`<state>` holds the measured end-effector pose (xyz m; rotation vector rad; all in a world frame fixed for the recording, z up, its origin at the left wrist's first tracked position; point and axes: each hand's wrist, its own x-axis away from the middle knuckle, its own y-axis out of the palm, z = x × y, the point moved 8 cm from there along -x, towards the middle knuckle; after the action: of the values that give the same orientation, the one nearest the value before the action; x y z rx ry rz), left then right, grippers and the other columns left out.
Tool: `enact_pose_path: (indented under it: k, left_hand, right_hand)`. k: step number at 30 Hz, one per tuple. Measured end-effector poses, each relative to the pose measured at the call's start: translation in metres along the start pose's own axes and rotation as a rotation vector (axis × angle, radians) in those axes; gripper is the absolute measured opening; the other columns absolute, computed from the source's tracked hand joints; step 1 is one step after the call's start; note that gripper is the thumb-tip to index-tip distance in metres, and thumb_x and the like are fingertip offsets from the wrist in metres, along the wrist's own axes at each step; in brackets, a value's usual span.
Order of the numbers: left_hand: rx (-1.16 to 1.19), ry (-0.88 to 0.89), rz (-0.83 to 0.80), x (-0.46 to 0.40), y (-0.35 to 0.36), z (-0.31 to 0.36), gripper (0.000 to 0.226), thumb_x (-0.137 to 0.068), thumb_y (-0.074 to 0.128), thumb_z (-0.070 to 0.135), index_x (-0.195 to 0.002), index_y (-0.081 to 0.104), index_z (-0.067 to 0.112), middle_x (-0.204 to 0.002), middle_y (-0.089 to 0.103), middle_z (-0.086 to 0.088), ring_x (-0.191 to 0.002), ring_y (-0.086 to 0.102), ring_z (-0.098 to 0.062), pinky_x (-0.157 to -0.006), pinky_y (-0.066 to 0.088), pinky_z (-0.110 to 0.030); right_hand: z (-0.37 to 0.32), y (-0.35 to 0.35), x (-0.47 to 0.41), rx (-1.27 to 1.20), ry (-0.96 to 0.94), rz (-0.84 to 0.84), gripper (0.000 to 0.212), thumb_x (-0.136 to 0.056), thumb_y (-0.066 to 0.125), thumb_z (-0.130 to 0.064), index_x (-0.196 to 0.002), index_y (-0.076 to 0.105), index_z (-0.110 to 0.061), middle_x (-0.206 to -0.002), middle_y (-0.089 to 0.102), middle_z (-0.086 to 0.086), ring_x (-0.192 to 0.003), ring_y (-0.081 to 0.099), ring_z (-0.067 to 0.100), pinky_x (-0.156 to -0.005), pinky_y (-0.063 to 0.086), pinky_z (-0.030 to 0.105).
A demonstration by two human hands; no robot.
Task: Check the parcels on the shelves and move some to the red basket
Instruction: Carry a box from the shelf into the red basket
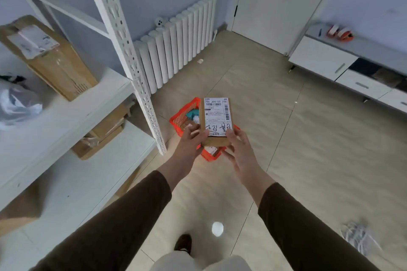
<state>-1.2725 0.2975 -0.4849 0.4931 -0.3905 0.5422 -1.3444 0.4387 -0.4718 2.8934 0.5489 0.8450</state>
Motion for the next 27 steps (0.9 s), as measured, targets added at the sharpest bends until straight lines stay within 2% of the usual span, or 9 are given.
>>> enact_pose_path:
  k: [3, 6, 7, 12, 14, 18, 23, 25, 27]
  left_hand:
    - [0.022, -0.034, 0.016, -0.038, 0.031, -0.003, 0.048, -0.096, 0.071, 0.021, -0.140, 0.050, 0.019, -0.132, 0.068, -0.005, -0.120, 0.066, -0.020, -0.084, 0.054, -0.026]
    - [0.035, -0.049, 0.048, -0.075, 0.063, -0.008, 0.049, -0.096, 0.072, 0.022, -0.141, 0.051, 0.020, -0.124, 0.071, 0.000, -0.113, 0.068, -0.016, -0.081, 0.055, -0.024]
    - [0.038, -0.054, 0.062, -0.087, 0.074, -0.010, 0.050, -0.096, 0.072, 0.022, -0.141, 0.050, 0.020, -0.123, 0.072, 0.000, -0.112, 0.069, -0.016, -0.078, 0.055, -0.023]
    - [0.079, -0.068, 0.146, -0.147, 0.124, -0.024, 0.046, -0.097, 0.070, 0.016, -0.139, 0.051, 0.016, -0.113, 0.077, 0.002, -0.089, 0.078, -0.009, -0.063, 0.058, -0.015]
    - [0.101, -0.077, 0.173, -0.167, 0.137, -0.033, 0.044, -0.098, 0.069, 0.016, -0.139, 0.052, 0.017, -0.116, 0.075, 0.001, -0.083, 0.078, -0.005, -0.060, 0.057, -0.013]
    - [0.139, -0.087, 0.260, -0.215, 0.136, -0.055, 0.049, -0.094, 0.073, 0.013, -0.138, 0.054, 0.017, -0.121, 0.075, 0.001, -0.099, 0.076, -0.012, -0.075, 0.058, -0.021]
    - [0.143, -0.153, 0.350, -0.275, 0.114, -0.102, 0.049, -0.093, 0.074, 0.019, -0.139, 0.055, 0.023, -0.128, 0.072, 0.001, -0.118, 0.067, -0.021, -0.105, 0.053, -0.039]
    - [0.131, -0.185, 0.379, -0.299, 0.107, -0.130, 0.050, -0.093, 0.074, 0.021, -0.140, 0.056, 0.025, -0.129, 0.072, 0.004, -0.121, 0.066, -0.022, -0.109, 0.051, -0.043]
    - [0.107, -0.208, 0.400, -0.320, 0.101, -0.152, 0.047, -0.095, 0.072, 0.020, -0.140, 0.056, 0.022, -0.130, 0.071, 0.002, -0.119, 0.067, -0.022, -0.102, 0.056, -0.037]
  right_hand:
    - [-0.017, -0.026, -0.038, 0.009, 0.023, 0.004, 0.032, -0.099, 0.065, -0.033, -0.129, 0.057, -0.023, -0.121, 0.075, 0.001, -0.111, 0.070, 0.017, -0.100, 0.053, 0.043]
    - [-0.040, -0.052, -0.078, 0.020, 0.041, -0.014, 0.033, -0.100, 0.064, -0.029, -0.131, 0.055, -0.023, -0.118, 0.076, 0.002, -0.098, 0.074, 0.009, -0.072, 0.059, 0.025]
    - [-0.046, -0.062, -0.094, 0.036, 0.054, -0.027, 0.035, -0.100, 0.064, -0.029, -0.132, 0.054, -0.022, -0.119, 0.075, 0.002, -0.099, 0.073, 0.010, -0.069, 0.058, 0.023]
    - [-0.073, -0.103, -0.170, 0.162, 0.102, -0.113, 0.038, -0.102, 0.060, -0.033, -0.137, 0.051, -0.022, -0.128, 0.070, 0.006, -0.117, 0.064, 0.020, -0.104, 0.049, 0.040]
    - [-0.081, -0.114, -0.200, 0.238, 0.122, -0.150, 0.029, -0.104, 0.057, -0.030, -0.132, 0.052, -0.024, -0.124, 0.071, 0.005, -0.109, 0.066, 0.015, -0.093, 0.050, 0.032]
    - [-0.079, -0.124, -0.263, 0.348, 0.195, -0.152, 0.017, -0.104, 0.056, -0.019, -0.120, 0.056, -0.021, -0.112, 0.072, 0.005, -0.087, 0.067, 0.008, -0.079, 0.049, 0.023]
    - [-0.041, -0.121, -0.347, 0.531, 0.262, -0.133, 0.026, -0.102, 0.053, -0.021, -0.125, 0.060, -0.009, -0.107, 0.073, 0.008, -0.089, 0.069, 0.013, -0.073, 0.054, 0.025]
    - [-0.019, -0.121, -0.378, 0.594, 0.291, -0.133, 0.029, -0.104, 0.052, -0.030, -0.121, 0.060, -0.009, -0.107, 0.074, 0.009, -0.091, 0.069, 0.016, -0.072, 0.053, 0.027]
    - [0.003, -0.123, -0.405, 0.644, 0.314, -0.137, 0.027, -0.105, 0.050, -0.032, -0.118, 0.059, -0.009, -0.108, 0.073, 0.009, -0.091, 0.069, 0.018, -0.072, 0.053, 0.028]
